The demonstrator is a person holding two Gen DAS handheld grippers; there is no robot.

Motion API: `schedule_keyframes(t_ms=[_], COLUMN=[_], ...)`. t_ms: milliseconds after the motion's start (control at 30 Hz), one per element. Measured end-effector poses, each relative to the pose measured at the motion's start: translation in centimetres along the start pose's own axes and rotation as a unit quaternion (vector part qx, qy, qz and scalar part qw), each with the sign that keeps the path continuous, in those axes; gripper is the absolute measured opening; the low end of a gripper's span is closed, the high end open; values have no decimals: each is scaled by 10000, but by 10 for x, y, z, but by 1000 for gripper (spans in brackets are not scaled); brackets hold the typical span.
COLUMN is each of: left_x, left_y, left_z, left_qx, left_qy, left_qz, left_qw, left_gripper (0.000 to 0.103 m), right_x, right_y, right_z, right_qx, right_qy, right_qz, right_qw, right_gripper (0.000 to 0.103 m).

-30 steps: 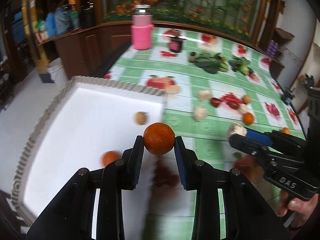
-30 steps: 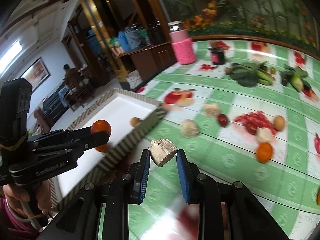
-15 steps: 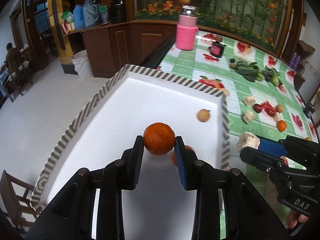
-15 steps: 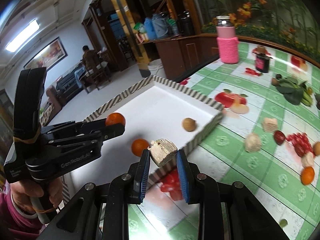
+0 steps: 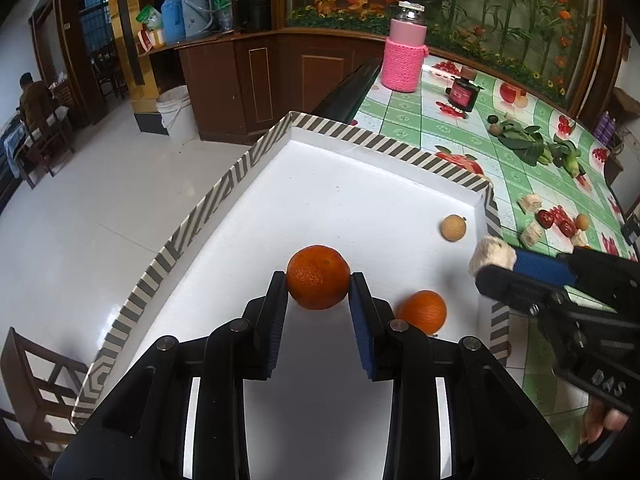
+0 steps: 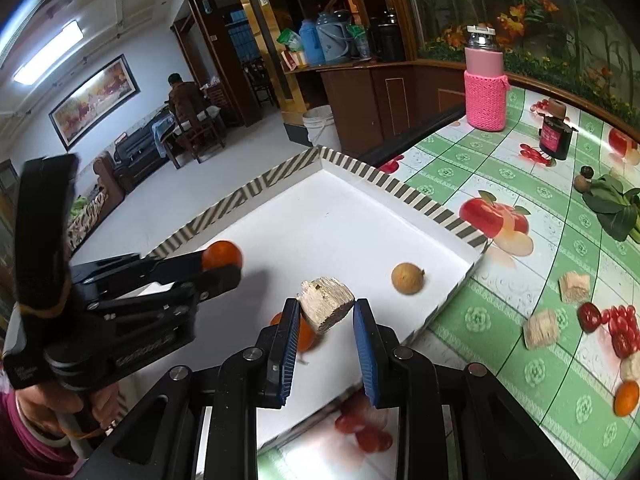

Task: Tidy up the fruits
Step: 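Carry the orange and cube into the white tray and open both tools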

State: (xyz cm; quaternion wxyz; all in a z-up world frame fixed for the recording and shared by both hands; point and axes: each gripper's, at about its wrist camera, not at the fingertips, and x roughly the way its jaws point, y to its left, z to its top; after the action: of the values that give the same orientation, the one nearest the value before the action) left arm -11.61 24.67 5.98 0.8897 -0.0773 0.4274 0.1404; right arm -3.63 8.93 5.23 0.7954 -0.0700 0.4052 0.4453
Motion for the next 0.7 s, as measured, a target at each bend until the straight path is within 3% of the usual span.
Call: schedule_keyframes(t_ms=[700], left_x=[18], left_y=[2], left_z=[7], left_qx=[-139], left_qy=[325], left_qz=[-136], left_qw=[9993], left_gripper=[31], right_x=[55], right_y=[-15], right_z=[19], right_qx=[119], right_qy=[546], right_qz=[-78], right_qw=[9984], right_gripper=[26])
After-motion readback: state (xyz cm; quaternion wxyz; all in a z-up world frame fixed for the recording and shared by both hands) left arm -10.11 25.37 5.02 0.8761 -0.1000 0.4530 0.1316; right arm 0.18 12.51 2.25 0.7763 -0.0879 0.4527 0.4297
